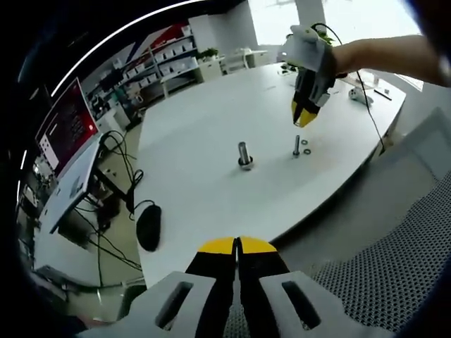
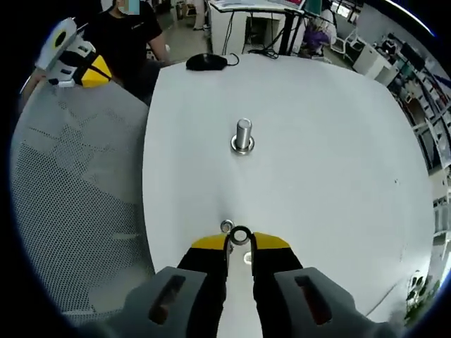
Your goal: Place the washer onto the threaded stud by aligning its center hole with the stud, sliding it down to the base, and recovering from edge contact or off-axis alignment until the washer reaches the visible bottom stop.
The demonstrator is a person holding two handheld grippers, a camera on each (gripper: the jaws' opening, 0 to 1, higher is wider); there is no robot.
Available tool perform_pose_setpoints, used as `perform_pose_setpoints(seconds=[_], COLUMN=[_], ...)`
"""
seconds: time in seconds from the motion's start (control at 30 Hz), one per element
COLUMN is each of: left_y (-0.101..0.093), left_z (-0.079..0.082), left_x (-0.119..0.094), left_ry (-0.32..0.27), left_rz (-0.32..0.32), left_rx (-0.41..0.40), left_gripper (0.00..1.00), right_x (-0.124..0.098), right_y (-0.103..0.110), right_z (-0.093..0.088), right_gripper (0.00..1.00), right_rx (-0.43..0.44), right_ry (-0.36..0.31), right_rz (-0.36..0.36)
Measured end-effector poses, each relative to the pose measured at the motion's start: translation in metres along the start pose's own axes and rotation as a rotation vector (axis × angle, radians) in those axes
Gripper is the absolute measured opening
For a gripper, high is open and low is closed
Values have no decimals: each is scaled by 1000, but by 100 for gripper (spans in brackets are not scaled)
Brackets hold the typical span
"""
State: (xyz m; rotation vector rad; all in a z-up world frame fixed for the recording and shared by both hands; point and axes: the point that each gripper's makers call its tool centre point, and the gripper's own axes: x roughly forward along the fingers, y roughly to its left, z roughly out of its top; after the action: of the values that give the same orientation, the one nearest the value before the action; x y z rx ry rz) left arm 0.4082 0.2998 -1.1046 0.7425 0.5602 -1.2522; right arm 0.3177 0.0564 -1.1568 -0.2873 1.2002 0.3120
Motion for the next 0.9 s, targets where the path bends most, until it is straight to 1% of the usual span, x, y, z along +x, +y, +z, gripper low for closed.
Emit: perform_pose_setpoints(seconds=[0.1,0.2,0.27,0.33,0.37,0.57,0.7,0.77,0.9], left_y=[0,1,1,1,1,1,1,1,2], left_z=[0,0,0,0,-1,0,0,0,0], left_x=[0,0,0,0,0,0,0,0,-1], left_ry=[-1,-1,-1,-1,-1,-3,-4,-5,-6], left_rz=[1,3,3,4,4,5,6,6,7], left_rx=[1,-1,0,0,1,3,3,2,1], left_gripper=[0,0,0,0,0,0,0,0,0], right_x=[1,6,9,15,15,17,22,20,23], right_y=[4,11,13,12,13,17,13,16,18], right_z=[4,1,-1,-1,-2,-5,-8,-8,-8], right_gripper=[14,14,14,14,14,14,14,14,14], right_rx=[6,-11,-25,-24,-21,-26,-31,-17,-14], right_ry=[1,36,53,67,69,85,99,101,108], right_rz=[28,59,66,74,80,85,80,95,99])
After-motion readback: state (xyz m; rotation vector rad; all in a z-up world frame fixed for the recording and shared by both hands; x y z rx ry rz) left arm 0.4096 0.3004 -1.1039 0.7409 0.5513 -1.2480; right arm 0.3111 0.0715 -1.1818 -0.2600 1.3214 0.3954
